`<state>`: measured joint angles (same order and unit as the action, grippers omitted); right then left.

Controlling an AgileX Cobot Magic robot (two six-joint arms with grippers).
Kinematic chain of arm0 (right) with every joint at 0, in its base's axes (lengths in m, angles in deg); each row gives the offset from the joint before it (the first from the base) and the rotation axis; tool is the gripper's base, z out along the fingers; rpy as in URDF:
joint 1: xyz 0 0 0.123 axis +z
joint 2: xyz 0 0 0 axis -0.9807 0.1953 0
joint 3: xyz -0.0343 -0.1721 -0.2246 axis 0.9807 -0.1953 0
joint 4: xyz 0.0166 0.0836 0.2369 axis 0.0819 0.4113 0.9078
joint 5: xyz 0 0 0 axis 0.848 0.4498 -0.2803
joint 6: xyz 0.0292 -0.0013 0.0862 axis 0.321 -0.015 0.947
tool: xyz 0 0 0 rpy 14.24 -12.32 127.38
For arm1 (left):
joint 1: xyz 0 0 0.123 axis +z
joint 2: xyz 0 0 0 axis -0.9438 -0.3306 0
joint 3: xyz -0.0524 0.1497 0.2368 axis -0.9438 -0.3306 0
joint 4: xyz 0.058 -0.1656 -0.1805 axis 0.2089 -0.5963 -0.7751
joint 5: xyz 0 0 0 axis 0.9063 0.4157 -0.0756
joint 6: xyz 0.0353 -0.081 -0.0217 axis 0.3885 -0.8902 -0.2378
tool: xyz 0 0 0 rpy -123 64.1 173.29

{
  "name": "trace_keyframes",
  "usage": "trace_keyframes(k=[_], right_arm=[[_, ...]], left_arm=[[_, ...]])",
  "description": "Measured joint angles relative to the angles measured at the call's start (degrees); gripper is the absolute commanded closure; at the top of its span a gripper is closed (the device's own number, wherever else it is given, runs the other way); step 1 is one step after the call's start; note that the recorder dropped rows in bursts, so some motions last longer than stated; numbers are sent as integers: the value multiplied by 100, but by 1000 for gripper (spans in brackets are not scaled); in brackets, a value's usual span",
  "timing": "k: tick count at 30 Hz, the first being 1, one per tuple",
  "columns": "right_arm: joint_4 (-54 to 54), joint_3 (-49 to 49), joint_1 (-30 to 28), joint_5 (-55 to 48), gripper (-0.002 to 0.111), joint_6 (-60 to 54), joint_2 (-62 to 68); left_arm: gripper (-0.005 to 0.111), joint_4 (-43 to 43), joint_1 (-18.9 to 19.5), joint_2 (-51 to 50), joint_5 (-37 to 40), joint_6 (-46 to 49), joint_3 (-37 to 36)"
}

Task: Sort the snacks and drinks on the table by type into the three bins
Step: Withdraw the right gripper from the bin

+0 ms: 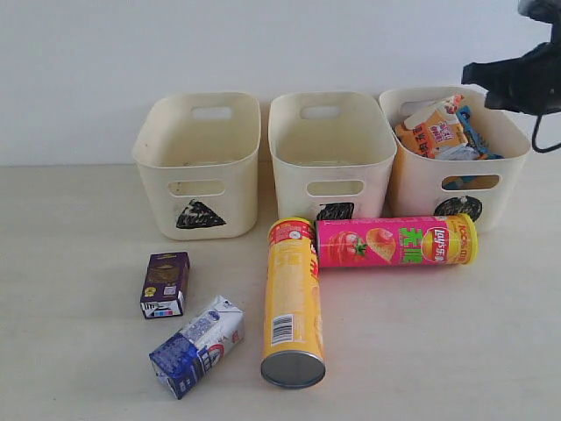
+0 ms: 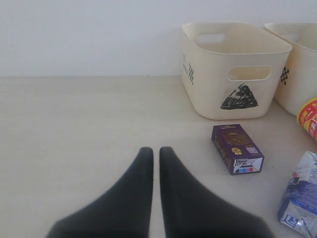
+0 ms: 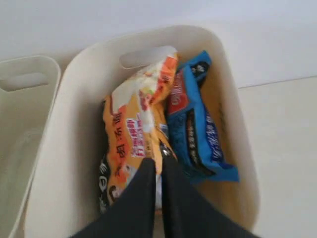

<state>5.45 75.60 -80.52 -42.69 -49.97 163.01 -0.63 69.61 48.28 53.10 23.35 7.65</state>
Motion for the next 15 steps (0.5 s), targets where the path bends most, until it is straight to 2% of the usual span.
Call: trace_keyframes(k=[3, 6, 8, 9, 11, 13, 15], right_arm=[[155, -1039, 7, 880, 108, 238, -783], [293, -2445, 315, 2779, 108, 908, -1827], [-325, -3246, 619, 3968, 108, 1867, -2325], [-980, -3717, 739, 4573, 108, 2713, -2576], [-2333, -4314, 814, 5151, 108, 3900, -2882], [-3041, -4867, 816, 5328, 108, 4592, -3188], [-3196, -5358, 816, 5342, 108, 4798, -3442]], left_arm=[[103, 0, 0, 0, 0, 0, 0], [103, 0, 0, 0, 0, 0, 0], [103, 0, 0, 0, 0, 0, 0], [103, 0, 0, 0, 0, 0, 0], [103, 0, 0, 0, 0, 0, 0], [103, 0, 0, 0, 0, 0, 0], [103, 0, 0, 0, 0, 0, 0]])
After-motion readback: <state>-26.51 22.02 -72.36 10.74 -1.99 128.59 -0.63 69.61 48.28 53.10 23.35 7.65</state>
